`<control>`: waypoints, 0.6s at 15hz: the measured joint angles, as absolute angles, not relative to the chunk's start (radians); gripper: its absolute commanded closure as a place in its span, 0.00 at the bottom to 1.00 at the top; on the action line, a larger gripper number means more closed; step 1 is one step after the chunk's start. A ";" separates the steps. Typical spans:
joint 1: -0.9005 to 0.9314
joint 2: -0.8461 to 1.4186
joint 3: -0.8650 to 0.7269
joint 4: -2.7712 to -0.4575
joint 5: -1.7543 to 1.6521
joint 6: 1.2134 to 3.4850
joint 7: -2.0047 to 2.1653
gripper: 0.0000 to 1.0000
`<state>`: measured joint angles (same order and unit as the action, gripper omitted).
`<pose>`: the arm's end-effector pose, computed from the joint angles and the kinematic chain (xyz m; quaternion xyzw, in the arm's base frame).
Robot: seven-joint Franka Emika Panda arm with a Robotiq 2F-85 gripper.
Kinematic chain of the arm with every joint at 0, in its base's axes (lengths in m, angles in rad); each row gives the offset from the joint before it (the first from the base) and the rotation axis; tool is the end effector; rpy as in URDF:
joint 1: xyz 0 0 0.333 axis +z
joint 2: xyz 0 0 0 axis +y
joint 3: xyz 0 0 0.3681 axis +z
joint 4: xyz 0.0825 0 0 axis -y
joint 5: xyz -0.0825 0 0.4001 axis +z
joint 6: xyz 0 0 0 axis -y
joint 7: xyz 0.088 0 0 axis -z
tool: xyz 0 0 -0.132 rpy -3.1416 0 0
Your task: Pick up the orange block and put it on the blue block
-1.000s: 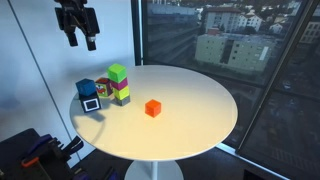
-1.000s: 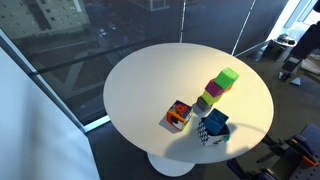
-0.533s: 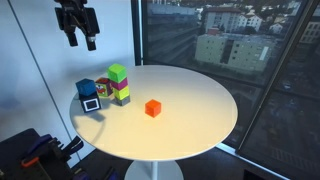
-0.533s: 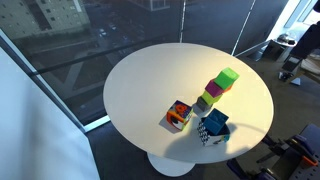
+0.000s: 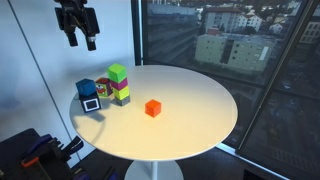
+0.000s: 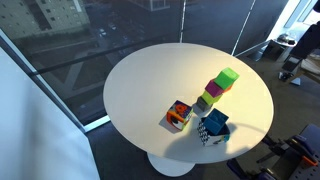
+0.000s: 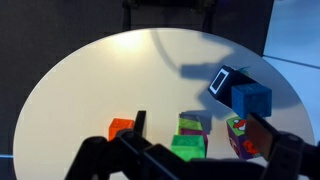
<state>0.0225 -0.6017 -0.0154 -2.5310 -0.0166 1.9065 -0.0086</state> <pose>0.3483 0.0005 0.4860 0.9999 0.0121 -0.0114 0.0035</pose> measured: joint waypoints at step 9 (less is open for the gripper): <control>0.022 -0.584 -0.014 -2.527 -0.017 1.912 0.000 0.00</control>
<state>0.0225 -0.5842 -0.0136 -2.5270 -0.0166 1.9117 0.0004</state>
